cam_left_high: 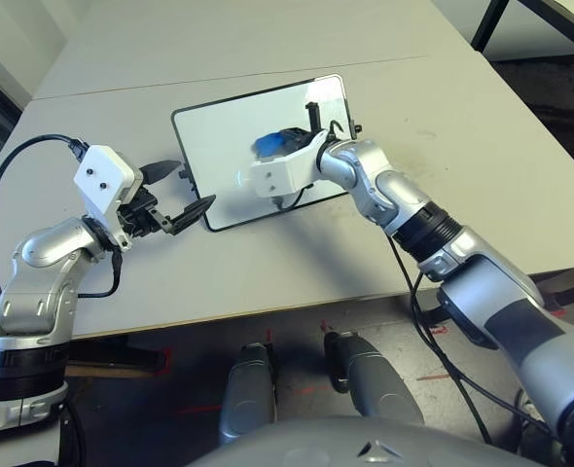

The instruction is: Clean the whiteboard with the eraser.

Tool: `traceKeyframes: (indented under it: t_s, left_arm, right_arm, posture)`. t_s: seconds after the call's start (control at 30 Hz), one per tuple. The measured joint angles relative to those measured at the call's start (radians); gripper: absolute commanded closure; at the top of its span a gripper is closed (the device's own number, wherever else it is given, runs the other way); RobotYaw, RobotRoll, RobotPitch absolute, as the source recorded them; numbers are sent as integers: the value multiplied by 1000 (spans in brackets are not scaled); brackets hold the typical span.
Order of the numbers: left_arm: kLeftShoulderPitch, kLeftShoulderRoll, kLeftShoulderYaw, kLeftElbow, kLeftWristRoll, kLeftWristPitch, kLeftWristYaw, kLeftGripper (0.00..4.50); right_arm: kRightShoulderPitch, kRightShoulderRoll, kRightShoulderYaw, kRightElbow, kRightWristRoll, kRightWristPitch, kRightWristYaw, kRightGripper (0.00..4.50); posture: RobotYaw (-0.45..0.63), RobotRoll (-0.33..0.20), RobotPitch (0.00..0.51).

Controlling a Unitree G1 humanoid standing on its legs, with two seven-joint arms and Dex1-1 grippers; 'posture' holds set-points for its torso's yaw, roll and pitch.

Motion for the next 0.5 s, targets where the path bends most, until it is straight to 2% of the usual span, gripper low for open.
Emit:
traceKeyframes:
  t_s: [0.5]
  left_arm:
    - [-2, -2, -2, -2, 0, 1, 3, 0]
  right_arm:
    - [-21, -38, 17, 15, -15, -26, -11, 4341]
  posture:
    - [-24, 0, 137]
